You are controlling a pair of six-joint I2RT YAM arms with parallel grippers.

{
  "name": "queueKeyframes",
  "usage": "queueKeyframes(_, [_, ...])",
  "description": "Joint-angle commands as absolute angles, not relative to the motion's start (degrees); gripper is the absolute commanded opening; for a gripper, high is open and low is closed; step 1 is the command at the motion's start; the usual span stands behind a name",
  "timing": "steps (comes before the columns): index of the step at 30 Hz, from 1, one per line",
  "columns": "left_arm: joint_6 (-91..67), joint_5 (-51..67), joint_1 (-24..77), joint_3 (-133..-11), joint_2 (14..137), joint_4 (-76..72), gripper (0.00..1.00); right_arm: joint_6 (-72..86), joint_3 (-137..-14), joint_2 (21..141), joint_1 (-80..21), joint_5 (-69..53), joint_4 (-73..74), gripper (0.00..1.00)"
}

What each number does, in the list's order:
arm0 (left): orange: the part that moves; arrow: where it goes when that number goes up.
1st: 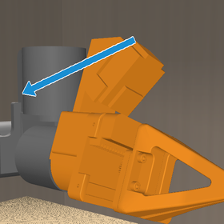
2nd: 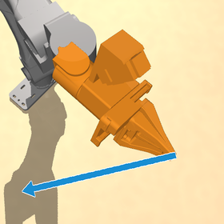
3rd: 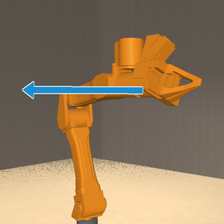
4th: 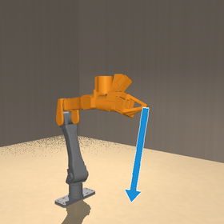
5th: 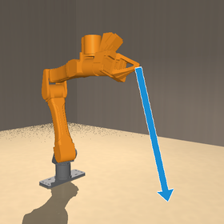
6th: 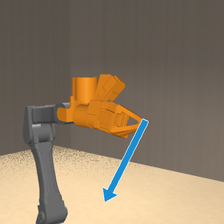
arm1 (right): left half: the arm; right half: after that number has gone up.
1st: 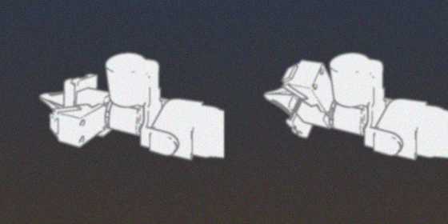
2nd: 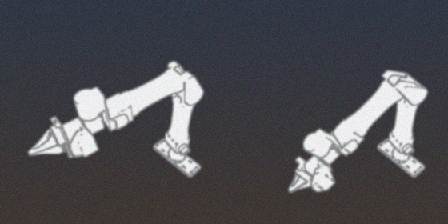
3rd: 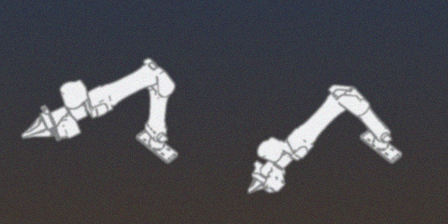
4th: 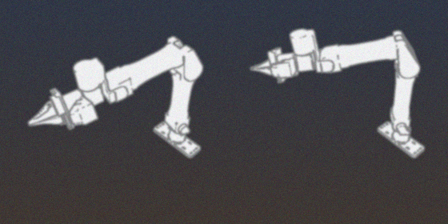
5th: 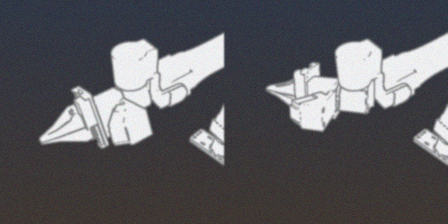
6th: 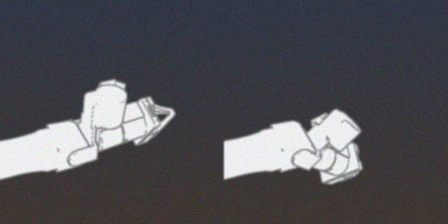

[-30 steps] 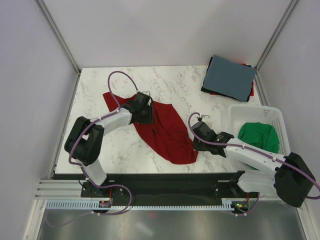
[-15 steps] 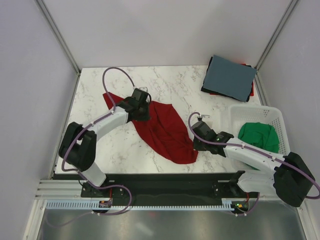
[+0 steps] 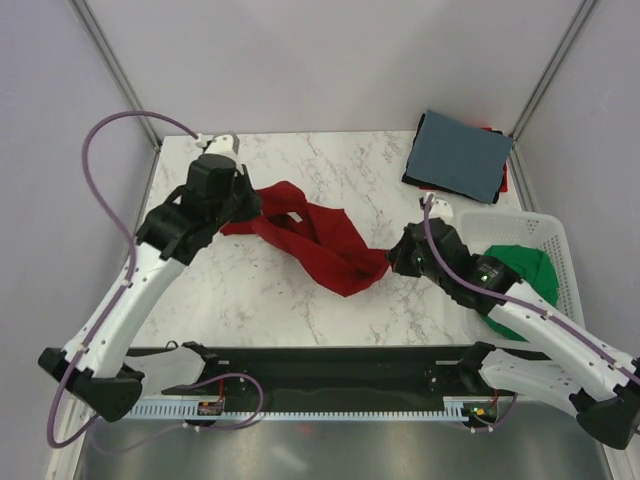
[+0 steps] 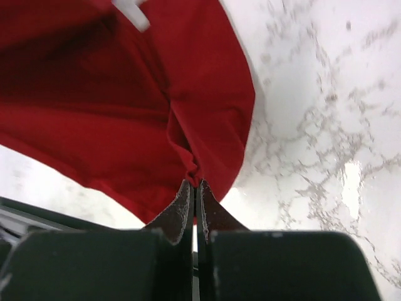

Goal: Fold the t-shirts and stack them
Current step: Flatten the tshirt out

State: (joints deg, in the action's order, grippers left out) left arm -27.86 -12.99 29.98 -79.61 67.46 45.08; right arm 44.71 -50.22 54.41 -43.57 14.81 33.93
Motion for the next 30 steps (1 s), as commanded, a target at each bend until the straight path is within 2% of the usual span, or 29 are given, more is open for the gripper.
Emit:
queueKeyframes(1, [-29.4, -16.8, 29.7, -85.7, 62.5, 52.7, 0.02, 45.5, -63.1, 52.1, -43.1, 19.2, 40.1, 0.00])
queueKeyframes(4, [-28.7, -19.6, 29.7, -94.4, 60.7, 58.5, 0.02, 44.0, -76.6, 51.6, -43.2, 24.9, 46.0, 0.00])
queueKeyframes(8, [-26.7, -24.6, 29.7, -112.8, 60.7, 66.1, 0.02, 38.4, -93.6, 52.3, -43.2, 31.4, 50.5, 0.00])
queueKeyframes(12, [-23.7, -25.1, 29.7, -127.4, 61.3, 69.3, 0.02, 31.0, -111.2, 56.4, -43.2, 27.7, 54.2, 0.00])
queueKeyframes(15, [-20.9, -21.3, 29.7, -132.7, 59.1, 65.5, 0.02, 28.0, -117.1, 58.2, -43.2, 23.2, 53.6, 0.00])
queueKeyframes(18, [-19.7, -16.6, 29.7, -133.2, 55.6, 58.7, 0.02, 24.8, -121.5, 58.9, -43.2, 18.2, 50.7, 0.00])
queueKeyframes(19, [-19.4, -15.0, 29.7, -133.2, 54.9, 57.1, 0.02, 23.7, -121.9, 58.2, -43.2, 12.9, 47.6, 0.00])
queueKeyframes(23, [-15.6, -5.1, 26.3, -133.6, 50.5, 47.4, 0.02, 20.9, -118.6, 53.4, -43.0, 0.2, 35.9, 0.00])
queueKeyframes(26, [-12.3, 5.0, 21.5, -133.9, 48.8, 41.8, 0.02, 20.2, -117.0, 51.1, -42.5, -4.4, 32.2, 0.00])
queueKeyframes(30, [-12.0, 10.8, 18.6, -136.0, 48.6, 37.0, 0.02, 20.2, -113.6, 47.5, -41.0, -8.6, 26.2, 0.00])
